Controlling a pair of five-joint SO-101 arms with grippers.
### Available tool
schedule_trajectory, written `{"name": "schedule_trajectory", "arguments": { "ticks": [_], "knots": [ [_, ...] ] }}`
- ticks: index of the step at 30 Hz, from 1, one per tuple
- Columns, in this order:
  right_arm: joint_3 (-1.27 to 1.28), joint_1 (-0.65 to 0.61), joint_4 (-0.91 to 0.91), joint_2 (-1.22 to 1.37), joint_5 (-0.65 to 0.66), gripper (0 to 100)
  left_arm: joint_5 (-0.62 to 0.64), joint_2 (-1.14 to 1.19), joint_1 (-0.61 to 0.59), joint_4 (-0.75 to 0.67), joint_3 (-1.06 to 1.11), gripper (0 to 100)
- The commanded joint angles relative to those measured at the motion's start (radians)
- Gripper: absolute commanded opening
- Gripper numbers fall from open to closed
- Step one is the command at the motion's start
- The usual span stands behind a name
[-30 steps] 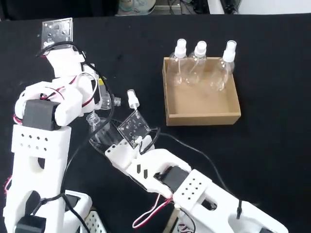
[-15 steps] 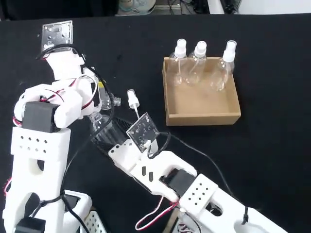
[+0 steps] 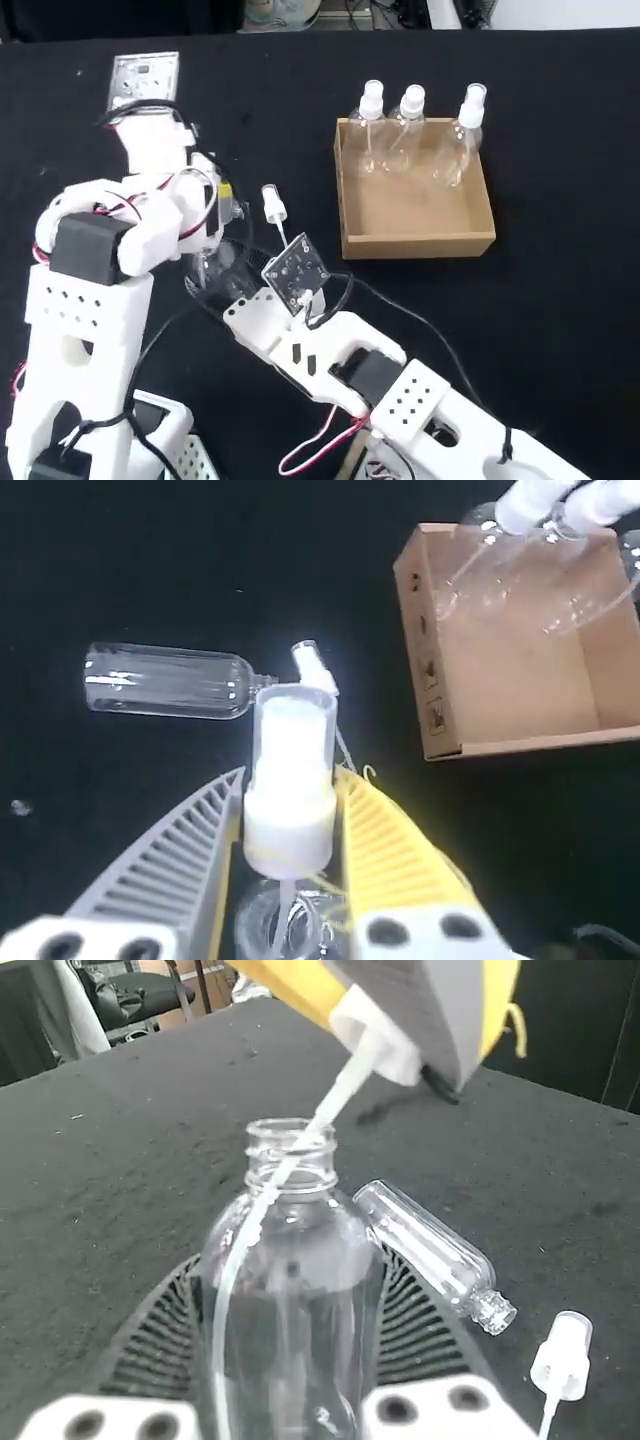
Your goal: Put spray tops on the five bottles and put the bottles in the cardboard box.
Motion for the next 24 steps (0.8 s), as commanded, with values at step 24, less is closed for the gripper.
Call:
{"name": "schedule_trajectory", "arguments": {
  "ticks": [24],
  "knots": [
    [0.004, 0.015, -0.008, -0.054, -0.008, 1.1, -0.009, -0.012, -0.101, 0.212, -0.288, 19]
  ]
}}
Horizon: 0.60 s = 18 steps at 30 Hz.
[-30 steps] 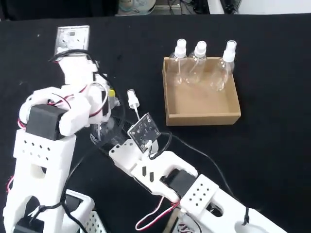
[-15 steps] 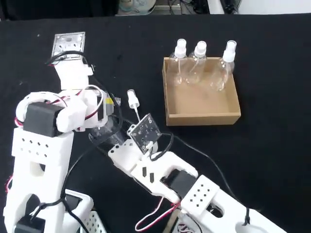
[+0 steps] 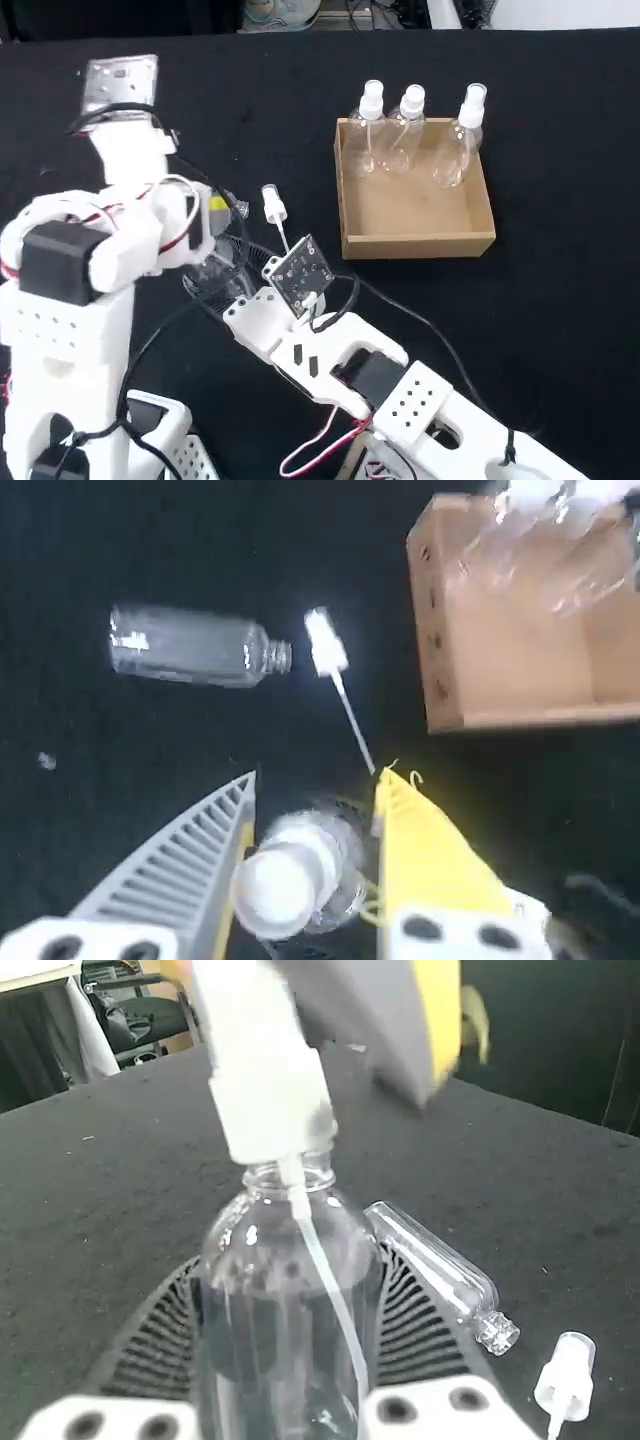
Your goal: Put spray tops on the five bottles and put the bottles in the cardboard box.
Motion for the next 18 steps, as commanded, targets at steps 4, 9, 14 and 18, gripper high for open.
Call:
{"name": "schedule_trajectory", "arguments": {
  "ticks": [4, 9, 14, 18],
  "knots": [
    [-0.001, 0.017, -0.006, -0.035, -0.008, 1.1, -0.026, -0.017, -0.145, 0.0, -0.147, 19],
    [-0.001, 0.017, -0.006, -0.035, -0.008, 1.1, -0.138, -0.018, -0.255, 0.008, -0.191, 19],
    [-0.002, 0.017, -0.006, -0.035, -0.008, 1.1, -0.222, -0.018, -0.326, 0.026, -0.17, 19],
    [-0.002, 0.017, -0.006, -0.035, -0.008, 1.1, -0.229, -0.018, -0.323, 0.026, -0.165, 19]
  ]
}}
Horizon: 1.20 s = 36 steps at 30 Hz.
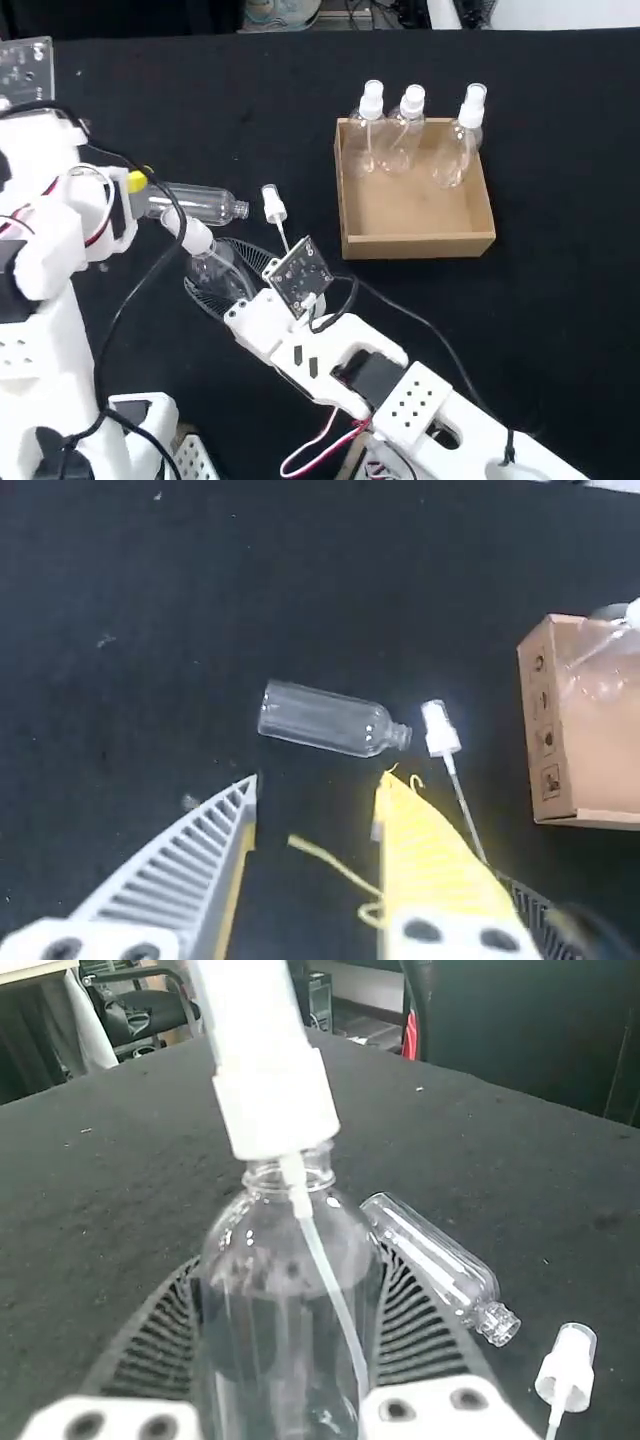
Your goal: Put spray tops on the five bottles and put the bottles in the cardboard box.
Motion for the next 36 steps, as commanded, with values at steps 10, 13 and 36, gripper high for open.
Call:
{"name": "schedule_trajectory", "arguments": {
  "ticks": [10, 13, 36],
  "knots": [
    [-0.005, 0.037, -0.006, -0.035, -0.008, 1.1, -0.015, -0.025, -0.015, 0.005, -0.024, 19],
    [-0.005, 0.074, -0.006, -0.036, -0.008, 1.1, -0.017, -0.104, -0.013, 0.005, -0.01, 19],
    [-0.202, 0.588, 0.741, -0.618, 0.121, 1.2, 0.037, -0.232, -0.035, -0.721, 1.078, 19]
  ]
}}
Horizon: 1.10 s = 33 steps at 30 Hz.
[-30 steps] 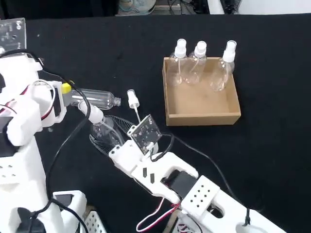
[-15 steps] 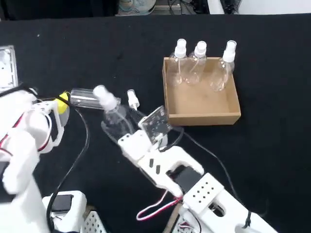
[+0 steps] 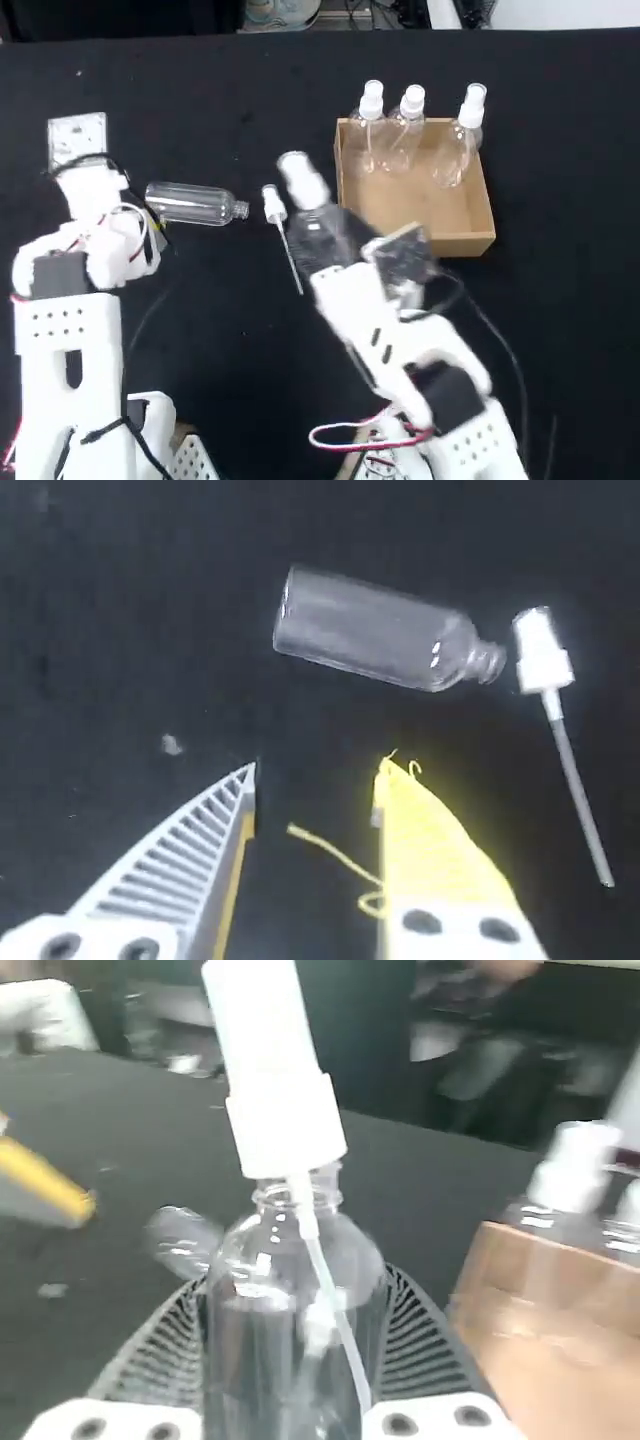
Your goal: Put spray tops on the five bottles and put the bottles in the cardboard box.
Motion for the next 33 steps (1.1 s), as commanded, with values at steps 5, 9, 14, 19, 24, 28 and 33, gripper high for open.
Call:
{"name": "schedule_trajectory", "arguments": {
  "ticks": [5, 9, 14, 19, 24, 28, 33],
  "knots": [
    [-0.081, 0.348, 0.078, -0.157, 0.046, 1.2, 0.109, -0.018, 0.07, -0.187, 0.191, 19],
    [-0.079, 0.565, 0.063, -0.157, 0.048, 1.4, 0.11, -0.018, 0.074, -0.198, 0.237, 19],
    [-0.071, 0.753, -0.032, -0.14, 0.048, 1.2, 0.11, -0.018, 0.071, -0.327, 0.337, 19],
    [-0.071, 0.841, -0.229, 0.047, 0.048, 1.2, 0.11, -0.018, 0.077, -0.385, 0.377, 19],
    [-0.077, 0.939, -0.522, 0.323, 0.051, 1.4, 0.11, -0.018, 0.076, -0.425, 0.406, 19],
    [-0.071, 1.003, -0.786, 0.567, 0.11, 1.3, 0.11, -0.018, 0.077, -0.437, 0.414, 19],
    [-0.081, 1.031, -1.077, 0.885, 0.117, 1.2, 0.11, -0.018, 0.077, -0.431, 0.414, 19]
  ]
}}
